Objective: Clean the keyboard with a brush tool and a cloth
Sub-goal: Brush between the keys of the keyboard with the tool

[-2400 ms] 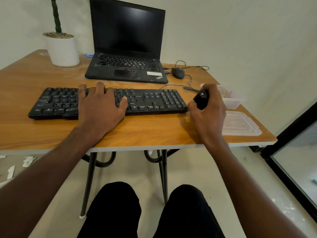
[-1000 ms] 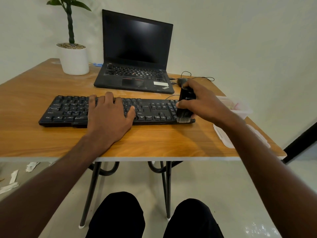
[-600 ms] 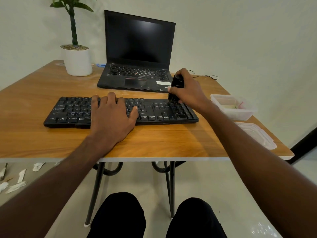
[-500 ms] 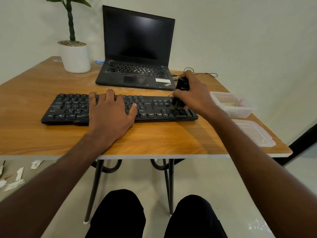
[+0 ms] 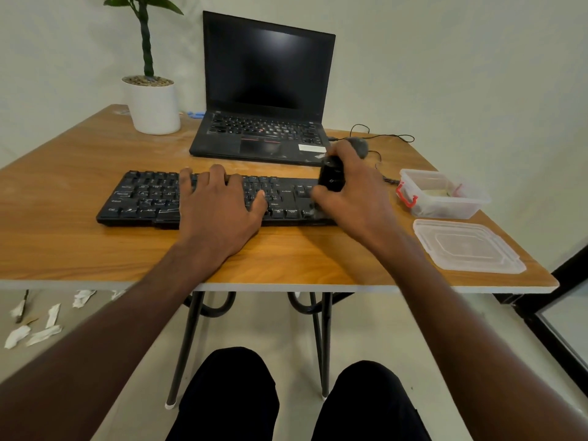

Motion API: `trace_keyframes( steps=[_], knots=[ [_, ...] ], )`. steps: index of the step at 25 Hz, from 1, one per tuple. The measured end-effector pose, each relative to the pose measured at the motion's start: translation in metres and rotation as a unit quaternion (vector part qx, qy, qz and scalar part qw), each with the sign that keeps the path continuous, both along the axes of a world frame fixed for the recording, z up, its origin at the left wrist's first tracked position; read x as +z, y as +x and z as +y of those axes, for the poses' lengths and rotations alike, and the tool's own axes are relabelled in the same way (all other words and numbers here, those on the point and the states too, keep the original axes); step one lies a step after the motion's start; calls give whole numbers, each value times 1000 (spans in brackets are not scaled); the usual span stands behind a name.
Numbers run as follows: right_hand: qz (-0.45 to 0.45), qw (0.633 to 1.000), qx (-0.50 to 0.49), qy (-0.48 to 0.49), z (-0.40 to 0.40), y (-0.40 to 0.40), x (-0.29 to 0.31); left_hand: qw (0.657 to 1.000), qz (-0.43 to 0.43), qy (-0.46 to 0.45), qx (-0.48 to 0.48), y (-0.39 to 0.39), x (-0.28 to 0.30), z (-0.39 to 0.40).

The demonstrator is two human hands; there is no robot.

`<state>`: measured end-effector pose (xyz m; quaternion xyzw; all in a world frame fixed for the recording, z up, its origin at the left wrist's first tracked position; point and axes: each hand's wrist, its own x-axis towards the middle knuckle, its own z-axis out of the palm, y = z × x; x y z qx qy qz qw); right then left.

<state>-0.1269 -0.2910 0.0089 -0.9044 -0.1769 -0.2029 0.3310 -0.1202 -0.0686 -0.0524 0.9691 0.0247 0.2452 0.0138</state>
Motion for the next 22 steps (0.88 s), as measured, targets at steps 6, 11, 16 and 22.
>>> trace_keyframes(
  steps=[6, 11, 16, 22],
  knots=[
    [-19, 1000, -15, -3, 13, -3, 0, 1000, 0, -2, 2, -1, 0, -1],
    [28, 998, 39, 48, 8, -6, 0, 1000, 0, -4, 3, -1, 0, -1],
    [-15, 999, -7, -32, -1, -8, 3, 1000, 2, 3, 7, -1, 0, -1],
    [-20, 999, 14, 20, 17, 1, -5, 1000, 0, -1, 4, 0, 0, -2]
  ],
)
